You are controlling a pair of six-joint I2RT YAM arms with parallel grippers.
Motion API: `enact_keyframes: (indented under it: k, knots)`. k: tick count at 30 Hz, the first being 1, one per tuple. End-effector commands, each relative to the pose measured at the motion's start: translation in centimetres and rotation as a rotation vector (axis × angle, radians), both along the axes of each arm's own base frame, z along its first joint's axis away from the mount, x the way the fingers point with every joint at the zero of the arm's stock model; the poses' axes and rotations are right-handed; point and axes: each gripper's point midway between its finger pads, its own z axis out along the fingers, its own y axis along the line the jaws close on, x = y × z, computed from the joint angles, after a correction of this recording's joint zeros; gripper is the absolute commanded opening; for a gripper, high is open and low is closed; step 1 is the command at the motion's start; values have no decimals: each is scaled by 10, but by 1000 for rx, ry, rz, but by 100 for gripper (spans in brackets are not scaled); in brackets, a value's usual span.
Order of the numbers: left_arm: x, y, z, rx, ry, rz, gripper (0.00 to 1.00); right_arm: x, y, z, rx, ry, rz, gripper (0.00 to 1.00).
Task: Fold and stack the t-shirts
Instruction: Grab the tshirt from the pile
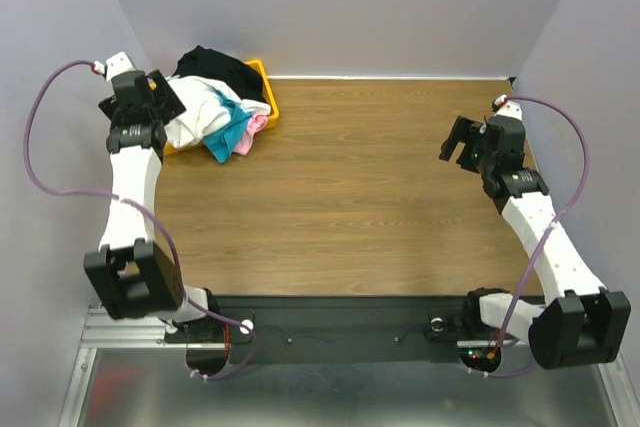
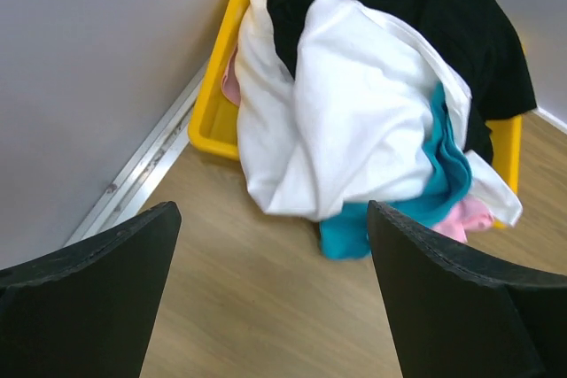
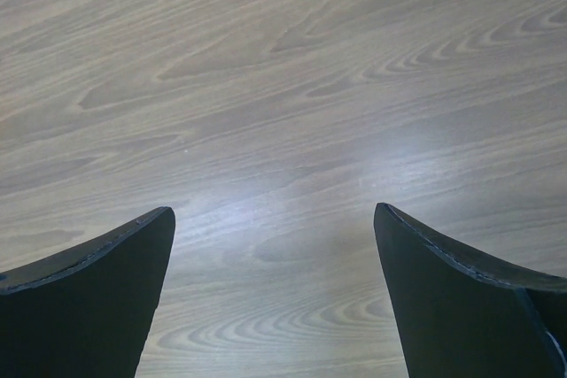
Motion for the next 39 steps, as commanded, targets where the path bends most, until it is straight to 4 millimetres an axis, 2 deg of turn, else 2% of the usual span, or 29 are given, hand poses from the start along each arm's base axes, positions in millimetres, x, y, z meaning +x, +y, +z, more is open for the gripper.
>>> enact_keyframes:
  k: [1, 2, 4, 5, 7, 8, 9, 11, 15, 17, 20, 21, 22, 23, 26, 29, 30, 31, 32, 34, 35, 36, 38, 39]
  knots:
    - [53, 5, 17, -31, -98, -55, 98, 24, 0, 50, -4, -138, -5, 100]
    - [72, 6, -3, -48, -48, -67, 95, 28, -2, 54, -24, -141, -3, 100]
    - [89, 6, -25, -68, 6, -85, 93, 28, -6, 55, -41, -142, -21, 100]
    - [101, 6, -46, -84, 60, -92, 92, 28, -8, 55, -42, -143, -30, 100]
    - [110, 8, -68, -92, 109, -94, 92, 28, -11, 54, -55, -141, -40, 100]
    - [116, 8, -71, -94, 114, -102, 92, 28, -11, 54, -59, -139, -38, 100]
    - [119, 7, -88, -107, 147, -108, 91, 28, -11, 54, -63, -140, -36, 100]
    - [125, 4, -101, -131, 174, -121, 90, 29, -11, 50, -65, -129, -38, 100]
    - [121, 5, -116, -143, 221, -105, 89, 35, -10, 43, -57, -107, -35, 100]
    - [119, 3, -122, -152, 230, -117, 86, 38, -7, 40, -50, -98, -25, 100]
    - [122, -13, -126, -199, 226, -196, 56, 43, -5, 36, -48, -84, -13, 100]
    - [124, -17, -124, -209, 221, -215, 38, 44, -5, 35, -52, -82, -13, 100]
    - [126, -23, -121, -235, 211, -234, 24, 45, -5, 34, -55, -78, -10, 100]
    - [127, -23, -116, -244, 202, -226, 0, 45, -5, 34, -61, -78, -7, 100]
    - [131, -27, -98, -269, 158, -227, 0, 44, -6, 35, -71, -78, -7, 100]
    - [138, -29, -62, -277, 98, -243, 0, 42, -7, 37, -73, -86, -11, 100]
    - [144, -31, -37, -282, 57, -256, 0, 42, -8, 37, -75, -86, -12, 100]
    - [148, -32, -23, -286, 33, -261, 0, 42, -8, 38, -77, -87, -14, 100]
    - [155, -33, 8, -280, -24, -272, 0, 42, -8, 40, -78, -92, -15, 100]
    - [162, -36, 44, -296, -98, -284, 0, 43, -9, 44, -79, -99, -18, 100]
    - [165, -37, 91, -277, -198, -300, 0, 44, -9, 45, -78, -101, -17, 100]
    - [170, -36, 101, -304, -228, -291, 0, 45, -9, 47, -78, -104, -19, 100]
    - [173, -38, 137, -321, -330, -303, 0, 47, -8, 48, -76, -105, -13, 100]
    - [174, -39, 168, -312, -431, -325, 0, 48, -8, 49, -75, -107, -13, 100]
